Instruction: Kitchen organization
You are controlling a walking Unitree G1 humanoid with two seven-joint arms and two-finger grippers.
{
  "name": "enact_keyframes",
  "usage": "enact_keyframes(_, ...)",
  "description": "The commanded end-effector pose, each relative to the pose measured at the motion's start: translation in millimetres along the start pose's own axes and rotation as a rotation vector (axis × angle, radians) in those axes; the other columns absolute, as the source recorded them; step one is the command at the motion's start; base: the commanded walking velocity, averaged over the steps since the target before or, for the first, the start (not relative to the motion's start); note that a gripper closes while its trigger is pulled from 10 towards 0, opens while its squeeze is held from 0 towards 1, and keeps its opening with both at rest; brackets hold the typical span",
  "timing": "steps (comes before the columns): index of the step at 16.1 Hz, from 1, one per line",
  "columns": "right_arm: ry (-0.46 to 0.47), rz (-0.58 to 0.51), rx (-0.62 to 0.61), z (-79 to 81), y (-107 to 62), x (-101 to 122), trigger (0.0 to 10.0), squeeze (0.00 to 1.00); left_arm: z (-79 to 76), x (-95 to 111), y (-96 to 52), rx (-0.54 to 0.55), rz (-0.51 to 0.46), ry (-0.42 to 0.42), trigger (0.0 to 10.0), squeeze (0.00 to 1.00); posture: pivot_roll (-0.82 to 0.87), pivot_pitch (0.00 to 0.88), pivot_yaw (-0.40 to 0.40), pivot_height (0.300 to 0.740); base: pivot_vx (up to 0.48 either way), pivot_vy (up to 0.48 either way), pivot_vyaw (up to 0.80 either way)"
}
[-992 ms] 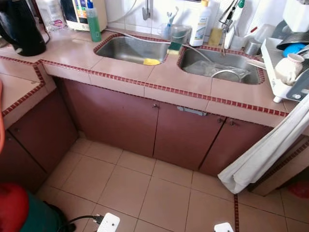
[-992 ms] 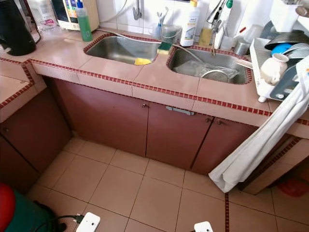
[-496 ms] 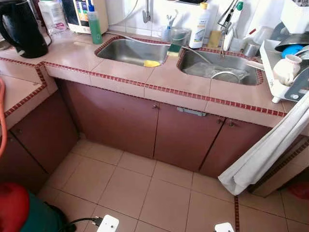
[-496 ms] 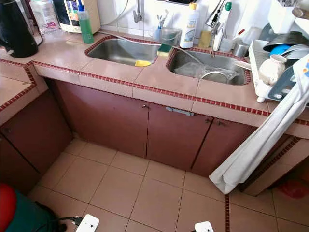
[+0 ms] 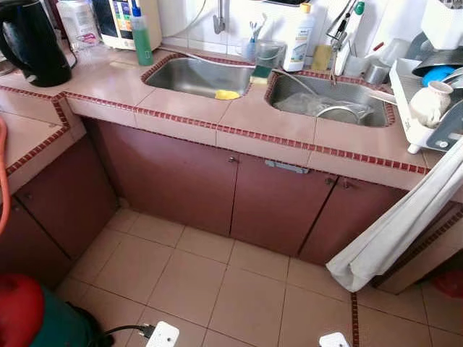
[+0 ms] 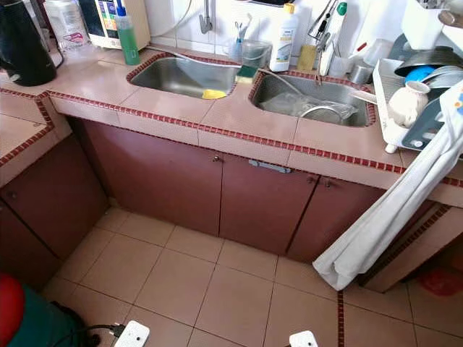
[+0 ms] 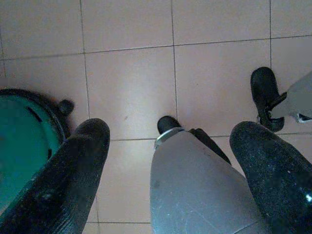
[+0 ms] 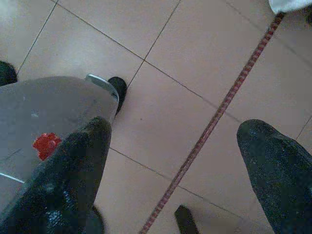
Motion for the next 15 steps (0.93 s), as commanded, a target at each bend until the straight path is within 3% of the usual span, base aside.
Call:
enact_keyframes(1,-0.038,0.025,0.032,6.6,-0.3,-6.5,10.0,0.00,-6.8,-16.7,-2.5,-0.025,0.045,0.018,10.0,0.00,-0.02,0.047,-0.028,0.740,0.000,0.000,0.00)
enact_keyframes(4,-0.106,0.028,0.023,-1.3,-0.6,-3.7,10.0,0.00,0.4,-11.6,-2.3,-0.002,0.019,0.014,10.0,0.00,-0.01,0.055,-0.032,0.740,0.000,0.000,0.00)
enact_keyframes(15,-0.106,0.028,0.023,-1.3,-0.6,-3.7,10.0,0.00,0.4,-11.6,-2.3,-0.002,0.019,0.014,10.0,0.00,-0.01,0.055,-0.032,0.740,0.000,0.000,0.00)
Point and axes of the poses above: a point about 5 cm out from each wrist's last joint towards the gripper, its own y axis pointing out of the wrist towards the gripper, its own x axis along the axis of the wrist's last joint, z = x × y, the point moved 6 cm from there along y, pointing out of the wrist towards the gripper, and after that the axes turned 8 degrees about y, right-handed, at the moved point
